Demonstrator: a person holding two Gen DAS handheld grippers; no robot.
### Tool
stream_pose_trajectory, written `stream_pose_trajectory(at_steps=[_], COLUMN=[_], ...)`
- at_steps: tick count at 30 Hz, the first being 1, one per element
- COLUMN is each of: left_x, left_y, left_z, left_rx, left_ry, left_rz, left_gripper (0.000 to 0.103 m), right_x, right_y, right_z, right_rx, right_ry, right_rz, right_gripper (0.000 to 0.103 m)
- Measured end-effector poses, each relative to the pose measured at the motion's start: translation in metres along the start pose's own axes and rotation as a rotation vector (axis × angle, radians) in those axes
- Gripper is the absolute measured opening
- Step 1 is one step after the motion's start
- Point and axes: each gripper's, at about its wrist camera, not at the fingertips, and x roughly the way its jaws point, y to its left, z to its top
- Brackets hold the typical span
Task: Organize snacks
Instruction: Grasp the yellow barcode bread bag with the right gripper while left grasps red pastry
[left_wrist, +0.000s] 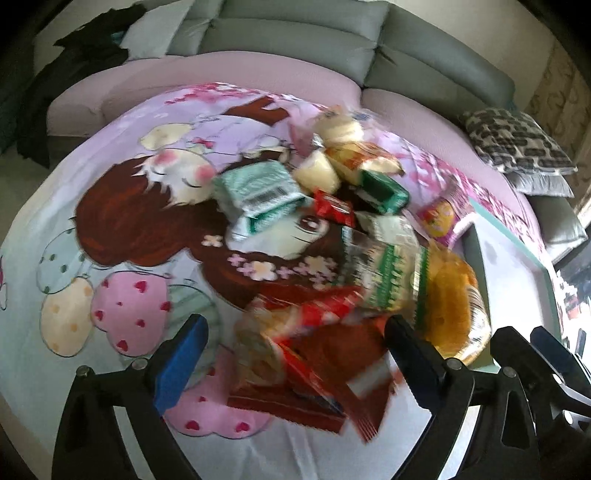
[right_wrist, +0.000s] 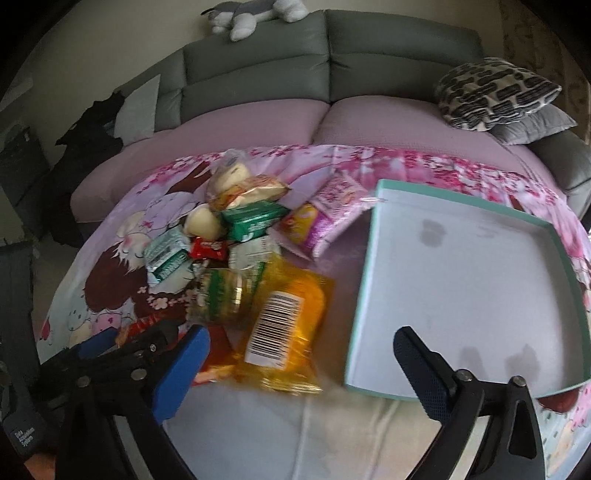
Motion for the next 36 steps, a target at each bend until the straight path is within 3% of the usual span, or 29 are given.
stream_pose_trajectory(at_steps=[8, 13, 16, 17, 19, 21, 23, 36], left_x=[0.001, 0.007, 0.009, 0.009, 0.01, 0.009, 0.008, -0.011], left_y=[0.028, 0.037, 0.038, 0.038, 0.038, 0.037, 0.036, 0.03], left_z=[0.004, 0.002, 0.001, 0.0, 0.0, 0.0, 0.002, 0.007], left_rx=[-0.066, -0.088, -0.089, -0.087, -0.083, -0.08, -0.075, -0.068], left_ry=[-0.007, 0.014, 0.02, 0.022, 0.027, 0.028, 0.024, -0.035], left_rz=[0.039, 0.021, 0.017, 0.016, 0.013, 0.003, -0.027, -0.003], left_gripper=[0.097, 0.097, 0.096, 0.094, 0.076, 0.07, 0.053, 0.052], right_x=[0.024, 0.041, 0.053, 0.055, 0.056, 0.056, 0.054, 0.024], right_y=[0.016, 0.016, 0.015, 0.014, 0.013, 0.012, 0.012, 0.003], right_z=[0.006, 0.01, 0.011, 0.01, 0.01, 0.01, 0.011, 0.022], right_rx=[-0.016, -0.003, 0.01, 0.009, 0.013, 0.017, 0.018, 0.057], right_ry=[0.067, 0.116, 0.152, 0.154, 0.152, 0.145, 0.14, 0.038], right_rz=[0.018, -0.007, -0.027, -0.039, -0.035, -0.031, -0.025, 0.051], right_gripper=[0.079, 0.072, 0.06, 0.057, 0.055, 0.053, 0.05, 0.049])
